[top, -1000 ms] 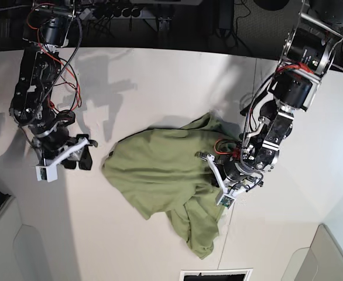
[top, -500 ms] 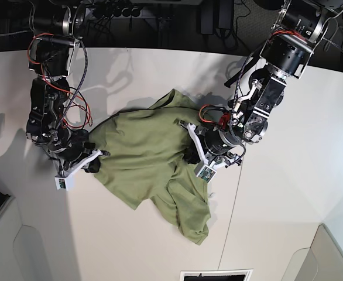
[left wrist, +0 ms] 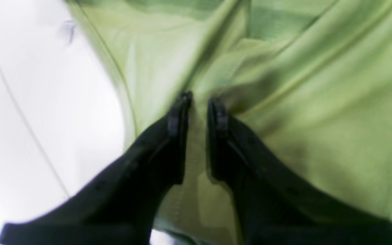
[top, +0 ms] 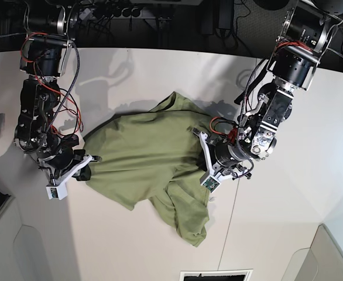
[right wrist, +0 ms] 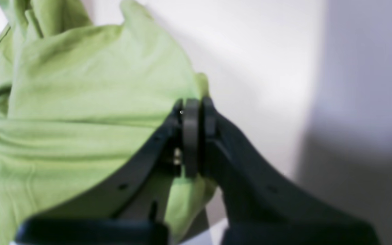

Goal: Layout the t-shirt on the table in an organized manner, then fold the t-shirt properly
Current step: 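Regrasp the shirt with both grippers and spread it flat, then lift the shirt with both grippers and stretch it between them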

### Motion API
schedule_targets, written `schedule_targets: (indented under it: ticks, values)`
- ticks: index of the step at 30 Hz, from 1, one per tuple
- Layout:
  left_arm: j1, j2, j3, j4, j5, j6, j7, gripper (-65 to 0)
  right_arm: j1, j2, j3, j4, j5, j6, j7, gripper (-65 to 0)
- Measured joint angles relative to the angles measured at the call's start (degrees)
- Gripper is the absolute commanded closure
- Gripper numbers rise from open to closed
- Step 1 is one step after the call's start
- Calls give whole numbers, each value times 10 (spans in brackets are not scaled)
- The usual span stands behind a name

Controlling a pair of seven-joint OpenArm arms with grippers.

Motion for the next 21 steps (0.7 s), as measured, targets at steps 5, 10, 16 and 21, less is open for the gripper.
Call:
schedule_targets:
  ticks: [5, 10, 16, 21]
  values:
    - [-12, 0, -1, 0, 21, 21, 3, -140, 0, 0, 0, 1, -2, 0, -13, 0]
    - [-12, -12, -1, -17, 87, 58, 2, -140, -1, 9, 0, 1, -2, 0, -28, 0]
    - [-12, -45, -1, -32, 83, 65, -12, -140, -29, 49, 0, 12, 35, -2, -29, 0]
    - [-2, -68, -1, 40, 54, 78, -12, -139, -35, 47, 0, 12, 59, -2, -31, 0]
